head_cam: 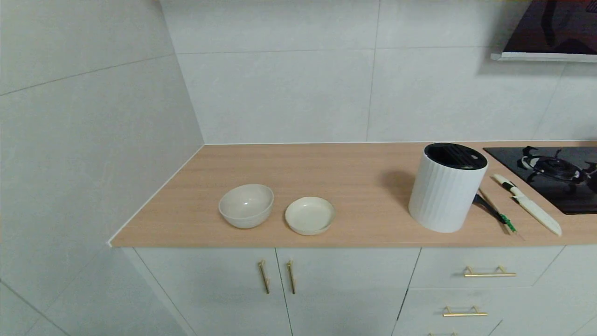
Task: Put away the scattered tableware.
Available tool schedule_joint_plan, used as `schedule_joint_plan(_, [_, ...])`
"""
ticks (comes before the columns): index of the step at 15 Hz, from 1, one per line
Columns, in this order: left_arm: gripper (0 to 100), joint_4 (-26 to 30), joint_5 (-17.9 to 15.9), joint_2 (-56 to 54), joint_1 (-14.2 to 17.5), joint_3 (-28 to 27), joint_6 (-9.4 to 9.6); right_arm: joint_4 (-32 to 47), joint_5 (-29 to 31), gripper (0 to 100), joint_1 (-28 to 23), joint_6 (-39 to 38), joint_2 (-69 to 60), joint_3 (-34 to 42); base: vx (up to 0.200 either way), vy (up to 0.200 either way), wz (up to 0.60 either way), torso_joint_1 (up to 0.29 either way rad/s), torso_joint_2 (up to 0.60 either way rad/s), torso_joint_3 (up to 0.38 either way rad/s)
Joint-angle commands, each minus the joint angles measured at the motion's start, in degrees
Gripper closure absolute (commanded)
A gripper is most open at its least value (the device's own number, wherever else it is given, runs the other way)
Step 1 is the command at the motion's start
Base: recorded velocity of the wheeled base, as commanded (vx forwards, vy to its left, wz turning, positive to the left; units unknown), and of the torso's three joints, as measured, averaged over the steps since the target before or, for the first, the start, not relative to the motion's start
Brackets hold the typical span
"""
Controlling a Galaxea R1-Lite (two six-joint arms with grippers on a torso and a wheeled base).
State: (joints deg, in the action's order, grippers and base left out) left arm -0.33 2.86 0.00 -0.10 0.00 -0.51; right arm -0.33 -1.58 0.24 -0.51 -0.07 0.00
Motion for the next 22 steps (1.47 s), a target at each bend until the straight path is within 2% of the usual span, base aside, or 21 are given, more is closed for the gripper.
schedule_joint_plan(1, [0,0.0,0.0,0.0,0.0,0.0,-0.02,0.0,0.0,0,0.0,0.0,0.1,0.0,0.000,0.200,0.00,-0.002,0.00,0.017])
schedule_joint_plan(8, [0,0.0,0.0,0.0,0.0,0.0,-0.02,0.0,0.0,0,0.0,0.0,0.1,0.0,0.000,0.200,0.00,0.002,0.01,-0.001])
schedule_joint_plan(22, [0,0.0,0.0,0.0,0.0,0.0,0.07,0.0,-0.1,0,0.0,0.0,0.1,0.0,0.000,0.000,0.00,0.000,0.00,0.000])
